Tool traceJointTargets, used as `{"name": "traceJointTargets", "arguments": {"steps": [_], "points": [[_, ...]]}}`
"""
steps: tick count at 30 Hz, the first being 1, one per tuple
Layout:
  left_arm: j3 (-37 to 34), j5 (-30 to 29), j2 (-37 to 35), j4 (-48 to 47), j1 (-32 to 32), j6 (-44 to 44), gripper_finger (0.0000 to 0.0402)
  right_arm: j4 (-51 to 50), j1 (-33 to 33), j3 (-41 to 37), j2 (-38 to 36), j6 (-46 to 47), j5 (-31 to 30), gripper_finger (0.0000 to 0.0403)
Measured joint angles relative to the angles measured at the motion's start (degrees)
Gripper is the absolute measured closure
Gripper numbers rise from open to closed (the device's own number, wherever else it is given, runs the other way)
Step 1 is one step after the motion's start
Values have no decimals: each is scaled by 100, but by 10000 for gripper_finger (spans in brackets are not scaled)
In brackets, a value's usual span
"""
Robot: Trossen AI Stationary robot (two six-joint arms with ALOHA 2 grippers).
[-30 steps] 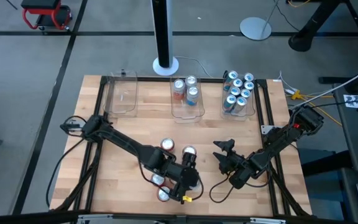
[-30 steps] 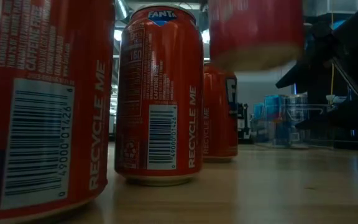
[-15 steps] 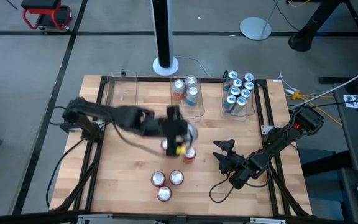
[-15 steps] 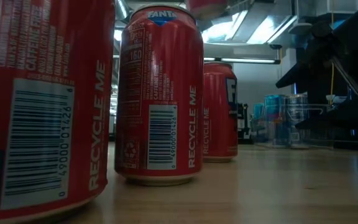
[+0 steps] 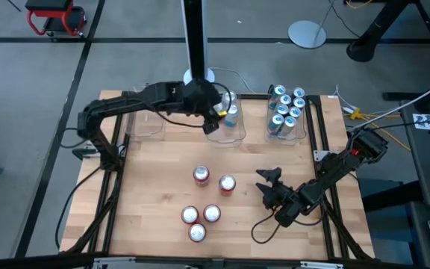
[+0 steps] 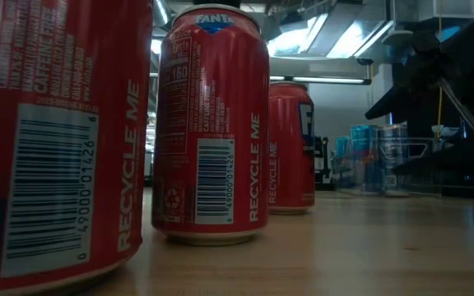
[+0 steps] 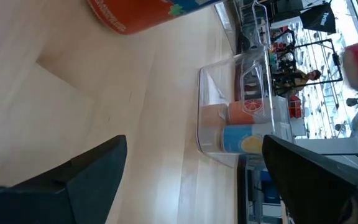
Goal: Sort soda cans
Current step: Put the white pink soda can into the center transparent bin
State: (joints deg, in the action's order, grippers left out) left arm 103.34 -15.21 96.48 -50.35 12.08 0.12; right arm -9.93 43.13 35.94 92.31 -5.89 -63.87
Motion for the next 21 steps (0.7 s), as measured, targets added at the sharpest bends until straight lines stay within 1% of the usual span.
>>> {"name": "traceJointTargets", "arguments": {"steps": [3,7,12,15,17,21], "points": [[-429,275,1,282,324,-26,117,9,0,0,105,2,1,29],[-1069,523,10,836,606,-50,117,27,-2,0,186,2,3,29],[-1671,619,10,1401,885,-13,117,51,-2,0,197,2,-6,29],[-2087,695,10,1911,1023,-89,117,52,-2,0,197,-31,-42,29],[-2332,851,10,2284,1090,-133,117,89,-2,0,197,-48,-42,29],[-2713,915,10,2669,1169,-154,117,96,-2,0,197,-55,-42,29]]}}
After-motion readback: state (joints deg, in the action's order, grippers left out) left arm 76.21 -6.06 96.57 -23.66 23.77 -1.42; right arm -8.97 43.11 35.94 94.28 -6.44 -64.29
